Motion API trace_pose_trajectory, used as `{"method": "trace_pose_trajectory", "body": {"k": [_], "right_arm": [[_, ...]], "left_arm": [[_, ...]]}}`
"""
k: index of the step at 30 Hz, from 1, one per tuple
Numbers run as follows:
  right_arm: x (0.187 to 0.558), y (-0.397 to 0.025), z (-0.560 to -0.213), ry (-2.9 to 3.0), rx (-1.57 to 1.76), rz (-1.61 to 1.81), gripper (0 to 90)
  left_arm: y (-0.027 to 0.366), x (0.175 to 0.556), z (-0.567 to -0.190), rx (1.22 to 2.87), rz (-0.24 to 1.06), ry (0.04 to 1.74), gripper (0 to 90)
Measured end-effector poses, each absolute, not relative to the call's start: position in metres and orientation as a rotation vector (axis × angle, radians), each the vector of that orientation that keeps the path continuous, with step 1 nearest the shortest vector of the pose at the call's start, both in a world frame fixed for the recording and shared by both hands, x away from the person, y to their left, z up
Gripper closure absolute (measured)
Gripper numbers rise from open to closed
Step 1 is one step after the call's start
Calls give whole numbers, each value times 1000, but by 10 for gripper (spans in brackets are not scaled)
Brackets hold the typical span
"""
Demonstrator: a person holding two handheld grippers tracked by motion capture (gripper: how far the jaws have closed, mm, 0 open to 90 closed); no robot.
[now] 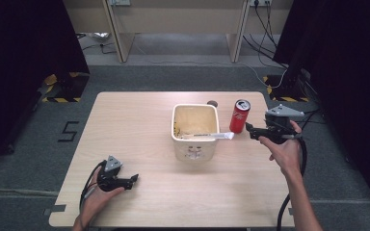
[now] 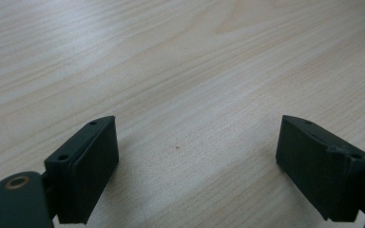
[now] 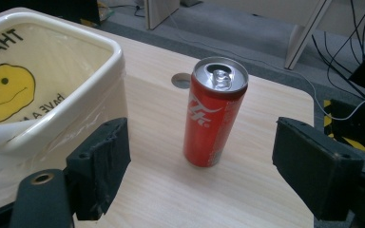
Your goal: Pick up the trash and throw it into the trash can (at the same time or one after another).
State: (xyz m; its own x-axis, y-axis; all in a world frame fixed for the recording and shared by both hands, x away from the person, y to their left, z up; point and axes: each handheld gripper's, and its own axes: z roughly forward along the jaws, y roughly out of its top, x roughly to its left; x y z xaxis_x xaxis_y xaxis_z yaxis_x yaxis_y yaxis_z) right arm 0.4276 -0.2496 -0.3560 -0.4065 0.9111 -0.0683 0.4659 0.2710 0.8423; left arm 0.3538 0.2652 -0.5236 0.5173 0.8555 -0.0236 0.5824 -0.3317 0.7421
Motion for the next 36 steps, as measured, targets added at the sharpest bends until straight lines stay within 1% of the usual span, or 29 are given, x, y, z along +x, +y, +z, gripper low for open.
{"method": "trace_pose_trajectory", "body": {"k": [26, 36], "right_arm": [[472, -240, -383, 1955, 1298, 996, 196], [486, -238, -381, 1951, 1296, 973, 194]], "left_arm": [[265, 354, -524, 2046, 490, 1168, 135], [265, 354, -524, 2047, 489, 1169, 135]]}}
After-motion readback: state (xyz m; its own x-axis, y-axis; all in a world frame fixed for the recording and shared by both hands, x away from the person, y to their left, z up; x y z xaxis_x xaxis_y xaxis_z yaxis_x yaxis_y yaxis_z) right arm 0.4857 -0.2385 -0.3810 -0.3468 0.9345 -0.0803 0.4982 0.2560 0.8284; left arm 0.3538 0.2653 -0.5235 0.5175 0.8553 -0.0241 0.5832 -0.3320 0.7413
